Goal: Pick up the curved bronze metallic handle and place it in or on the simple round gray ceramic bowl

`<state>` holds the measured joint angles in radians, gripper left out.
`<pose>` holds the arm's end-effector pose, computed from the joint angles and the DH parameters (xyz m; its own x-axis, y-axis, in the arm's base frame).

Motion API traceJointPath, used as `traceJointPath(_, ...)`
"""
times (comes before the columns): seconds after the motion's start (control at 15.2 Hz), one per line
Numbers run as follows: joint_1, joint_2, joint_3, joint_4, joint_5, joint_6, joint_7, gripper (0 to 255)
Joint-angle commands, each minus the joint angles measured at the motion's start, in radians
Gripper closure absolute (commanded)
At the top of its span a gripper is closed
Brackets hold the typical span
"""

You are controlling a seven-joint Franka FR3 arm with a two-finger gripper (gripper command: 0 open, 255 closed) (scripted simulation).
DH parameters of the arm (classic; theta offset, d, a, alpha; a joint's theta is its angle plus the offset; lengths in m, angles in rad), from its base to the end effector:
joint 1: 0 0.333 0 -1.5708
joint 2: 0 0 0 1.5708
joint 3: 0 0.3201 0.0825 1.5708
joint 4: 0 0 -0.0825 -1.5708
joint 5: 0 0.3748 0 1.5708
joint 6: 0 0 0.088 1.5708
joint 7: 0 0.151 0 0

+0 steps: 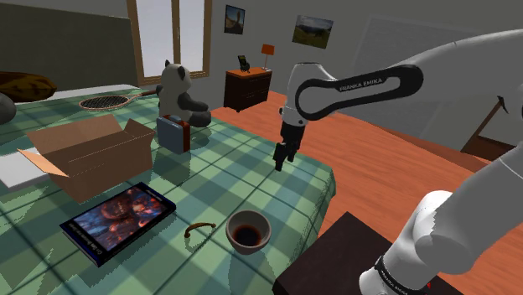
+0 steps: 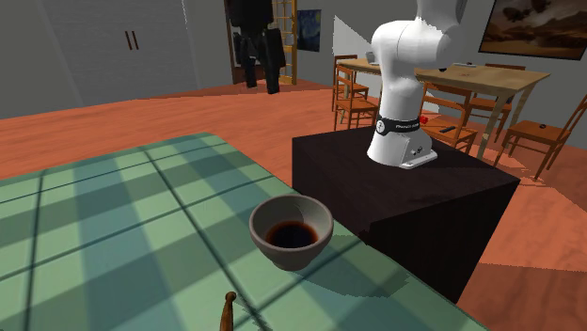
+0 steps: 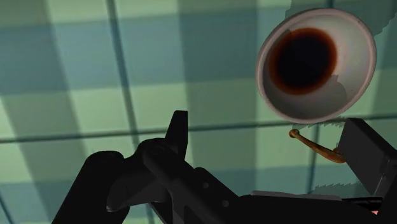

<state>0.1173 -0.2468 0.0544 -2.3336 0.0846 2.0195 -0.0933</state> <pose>0.4384 0.0845 0.3938 0.9727 0.2234 -0.0625 0.2192 -0.9734 -0.0664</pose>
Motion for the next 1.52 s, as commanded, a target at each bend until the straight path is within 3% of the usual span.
traceJointPath(0.0,0.012,0.069,0.009,0.026,0.005,0.038,-0.015,0)
traceJointPath(0.73,0.081,0.465,0.075,0.264,-0.002,0.168,-0.059,0)
traceJointPath(1.45,0.173,0.860,0.121,0.616,-0.058,0.181,-0.085,0)
